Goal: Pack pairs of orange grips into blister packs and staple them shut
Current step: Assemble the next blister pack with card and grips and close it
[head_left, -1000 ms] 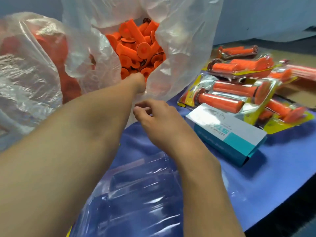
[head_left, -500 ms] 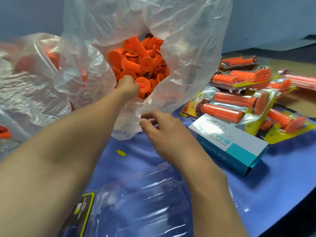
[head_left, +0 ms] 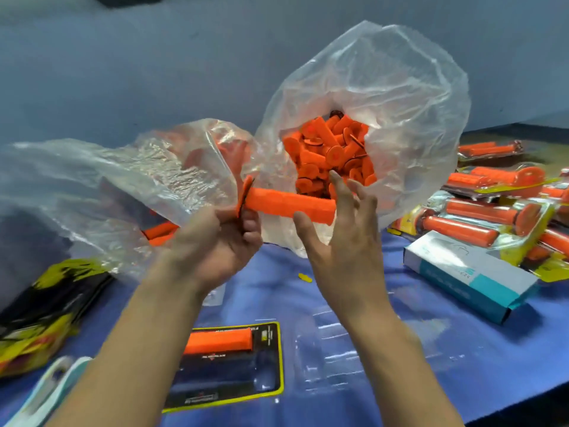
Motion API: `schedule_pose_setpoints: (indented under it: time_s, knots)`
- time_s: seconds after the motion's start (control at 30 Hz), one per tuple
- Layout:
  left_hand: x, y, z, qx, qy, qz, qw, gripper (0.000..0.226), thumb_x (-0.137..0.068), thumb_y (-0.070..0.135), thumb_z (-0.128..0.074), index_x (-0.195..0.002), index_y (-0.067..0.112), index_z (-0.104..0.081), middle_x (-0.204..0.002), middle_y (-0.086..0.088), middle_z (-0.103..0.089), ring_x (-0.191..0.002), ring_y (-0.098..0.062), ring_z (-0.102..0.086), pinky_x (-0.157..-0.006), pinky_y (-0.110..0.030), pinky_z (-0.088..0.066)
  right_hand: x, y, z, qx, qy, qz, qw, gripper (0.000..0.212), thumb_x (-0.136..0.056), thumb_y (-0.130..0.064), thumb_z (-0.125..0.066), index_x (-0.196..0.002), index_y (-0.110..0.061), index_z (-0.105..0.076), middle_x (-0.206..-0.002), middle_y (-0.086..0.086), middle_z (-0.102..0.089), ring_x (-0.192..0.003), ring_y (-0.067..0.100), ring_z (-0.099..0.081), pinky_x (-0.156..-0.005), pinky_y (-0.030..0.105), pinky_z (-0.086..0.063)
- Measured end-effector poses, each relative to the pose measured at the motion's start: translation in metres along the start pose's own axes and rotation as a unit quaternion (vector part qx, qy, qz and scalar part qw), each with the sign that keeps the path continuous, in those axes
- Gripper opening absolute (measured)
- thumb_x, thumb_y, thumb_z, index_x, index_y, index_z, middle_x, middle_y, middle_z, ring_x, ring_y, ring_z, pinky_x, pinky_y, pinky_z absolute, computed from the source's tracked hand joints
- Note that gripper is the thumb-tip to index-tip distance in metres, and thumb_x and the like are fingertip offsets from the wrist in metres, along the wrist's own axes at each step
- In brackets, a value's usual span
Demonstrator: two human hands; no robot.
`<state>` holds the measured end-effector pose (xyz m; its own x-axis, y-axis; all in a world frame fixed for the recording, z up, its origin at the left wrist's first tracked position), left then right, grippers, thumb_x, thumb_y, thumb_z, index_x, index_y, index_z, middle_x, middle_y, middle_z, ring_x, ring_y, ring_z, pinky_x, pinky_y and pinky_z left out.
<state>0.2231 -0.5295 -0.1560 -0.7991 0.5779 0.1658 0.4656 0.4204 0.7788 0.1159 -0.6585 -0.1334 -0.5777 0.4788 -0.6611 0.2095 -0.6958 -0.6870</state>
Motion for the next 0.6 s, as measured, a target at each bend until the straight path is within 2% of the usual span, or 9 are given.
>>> schedule_pose_setpoints:
  time_s: [0.07, 0.13, 0.2, 0.27, 0.37, 0.43, 0.47, 0.53, 0.6]
  knots:
    - [0.028, -0.005, 0.022, 0.063, -0.002, 0.012, 0.998, 0.028, -0.088, 0.007, -0.040, -0.090, 0.017, -0.066, -0.064, 0.004, -0.041, -0.052, -0.007, -0.038, -0.041, -0.016, -0.036, 0.009, -0.019, -0.016, 0.029, -0.053, 0.036, 0.998, 0.054, -0.095, -0.044, -0.056, -0.143, -0.021, -0.046, -0.137, 0.004, -0.050, -0.125, 0.024, -0.047, -0.105, 0.040, -0.038]
    - [0.049, -0.009, 0.043, 0.110, 0.006, 0.021, 0.994, 0.022, -0.085, 0.011, -0.045, -0.085, 0.016, -0.066, -0.063, 0.005, -0.038, -0.050, -0.006, -0.037, -0.039, -0.015, -0.035, 0.020, -0.032, -0.040, 0.023, -0.145, 0.059, 0.987, 0.042, -0.096, -0.044, -0.054, -0.132, -0.023, -0.057, -0.126, 0.000, -0.061, -0.115, 0.022, -0.055, -0.099, 0.036, -0.042]
    - [0.062, -0.012, 0.061, 0.146, 0.010, 0.035, 0.989, 0.018, -0.087, 0.013, -0.046, -0.077, 0.015, -0.061, -0.063, 0.006, -0.036, -0.047, -0.006, -0.038, -0.038, -0.015, -0.035, 0.031, -0.044, -0.062, -0.015, -0.230, 0.065, 0.971, 0.036, -0.095, -0.046, -0.054, -0.125, -0.027, -0.063, -0.118, -0.009, -0.066, -0.105, 0.010, -0.059, -0.089, 0.020, -0.043]
    - [0.071, -0.013, 0.081, 0.140, 0.027, 0.040, 0.989, 0.018, -0.089, 0.012, -0.044, -0.074, 0.013, -0.055, -0.063, 0.005, -0.038, -0.046, -0.006, -0.040, -0.038, -0.016, -0.037, 0.037, -0.054, -0.075, -0.019, -0.256, 0.078, 0.963, 0.033, -0.092, -0.047, -0.058, -0.120, -0.031, -0.066, -0.112, -0.013, -0.068, -0.092, -0.001, -0.058, -0.078, 0.008, -0.039]
    - [0.078, -0.001, 0.118, -0.048, 0.101, -0.012, 0.994, 0.021, -0.096, 0.022, -0.046, -0.087, 0.011, -0.061, -0.069, -0.003, -0.058, -0.054, -0.011, -0.055, -0.041, -0.019, -0.044, 0.041, -0.063, -0.089, -0.005, -0.260, 0.101, 0.960, 0.031, -0.089, -0.048, -0.061, -0.116, -0.035, -0.068, -0.109, -0.013, -0.068, -0.091, 0.002, -0.060, -0.079, 0.013, -0.042]
    - [0.081, 0.012, 0.130, -0.164, 0.117, -0.071, 0.977, 0.038, -0.097, 0.048, -0.047, -0.104, 0.016, -0.067, -0.082, -0.006, -0.068, -0.070, -0.018, -0.066, -0.049, -0.027, -0.052, 0.045, -0.064, -0.100, 0.001, -0.278, 0.103, 0.955, 0.034, -0.086, -0.053, -0.058, -0.116, -0.038, -0.067, -0.108, -0.016, -0.065, -0.092, 0.003, -0.060, -0.081, 0.020, -0.045]
    - [0.082, 0.018, 0.132, -0.206, 0.113, -0.101, 0.967, 0.046, -0.090, 0.059, -0.049, -0.110, 0.022, -0.067, -0.088, -0.005, -0.070, -0.077, -0.020, -0.070, -0.052, -0.032, -0.055, 0.048, -0.065, -0.105, 0.004, -0.287, 0.106, 0.952, 0.035, -0.085, -0.054, -0.058, -0.116, -0.040, -0.067, -0.107, -0.019, -0.063, -0.092, 0.002, -0.059, -0.080, 0.021, -0.045]
    - [0.088, 0.030, 0.132, -0.312, 0.118, -0.166, 0.928, 0.049, -0.079, 0.065, -0.054, -0.115, 0.032, -0.063, -0.094, 0.004, -0.072, -0.085, -0.017, -0.073, -0.056, -0.035, -0.058, 0.053, -0.071, -0.114, -0.002, -0.298, 0.122, 0.947, 0.032, -0.085, -0.052, -0.061, -0.116, -0.043, -0.066, -0.105, -0.025, -0.058, -0.093, 0.001, -0.057, -0.080, 0.020, -0.044]
    - [0.096, 0.040, 0.134, -0.401, 0.139, -0.228, 0.876, 0.036, -0.086, 0.057, -0.055, -0.117, 0.039, -0.059, -0.092, 0.011, -0.070, -0.084, -0.012, -0.073, -0.057, -0.032, -0.059, 0.057, -0.077, -0.122, -0.007, -0.301, 0.139, 0.943, 0.030, -0.087, -0.049, -0.064, -0.116, -0.044, -0.066, -0.105, -0.026, -0.056, -0.091, 0.001, -0.056, -0.079, 0.020, -0.044]
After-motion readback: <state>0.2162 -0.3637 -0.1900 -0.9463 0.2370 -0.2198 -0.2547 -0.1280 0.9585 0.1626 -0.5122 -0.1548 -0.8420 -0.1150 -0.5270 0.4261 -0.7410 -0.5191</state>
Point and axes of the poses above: each hand's wrist, its own x-axis away from the middle knuckle, its own z-axis out of the back of the hand, y = z × x, the point moved 9 cm from there along -x, towards the middle knuckle
